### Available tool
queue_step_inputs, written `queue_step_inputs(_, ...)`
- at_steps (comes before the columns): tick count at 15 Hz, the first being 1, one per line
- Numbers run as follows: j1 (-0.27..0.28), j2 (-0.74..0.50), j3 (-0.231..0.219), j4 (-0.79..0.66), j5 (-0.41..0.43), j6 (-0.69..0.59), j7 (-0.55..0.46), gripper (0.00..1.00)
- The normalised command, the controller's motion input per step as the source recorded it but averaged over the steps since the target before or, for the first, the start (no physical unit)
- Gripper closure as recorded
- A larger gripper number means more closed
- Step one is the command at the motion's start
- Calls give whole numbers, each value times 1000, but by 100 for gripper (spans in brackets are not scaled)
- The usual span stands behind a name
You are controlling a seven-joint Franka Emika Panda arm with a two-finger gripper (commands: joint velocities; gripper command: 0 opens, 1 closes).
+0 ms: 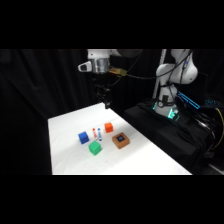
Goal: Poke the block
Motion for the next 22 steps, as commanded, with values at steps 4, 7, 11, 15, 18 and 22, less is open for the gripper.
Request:
queue_step_inputs(4, -3, 6, 22, -22, 13, 17, 6, 0)
queue_step_inputs(7, 23, -29, 47, -146, 6, 151, 50, 0)
queue_step_inputs(11, 42, -44, 50, -208, -5, 256, 78, 35)
queue_step_inputs(15, 48, -5, 43, -192, -41, 313, 115, 69)
queue_step_inputs(18, 42, 41, 33, -147, -33, 284, 91, 93)
queue_step_inputs(22, 45, 38, 36, -175, -20, 333, 66, 100)
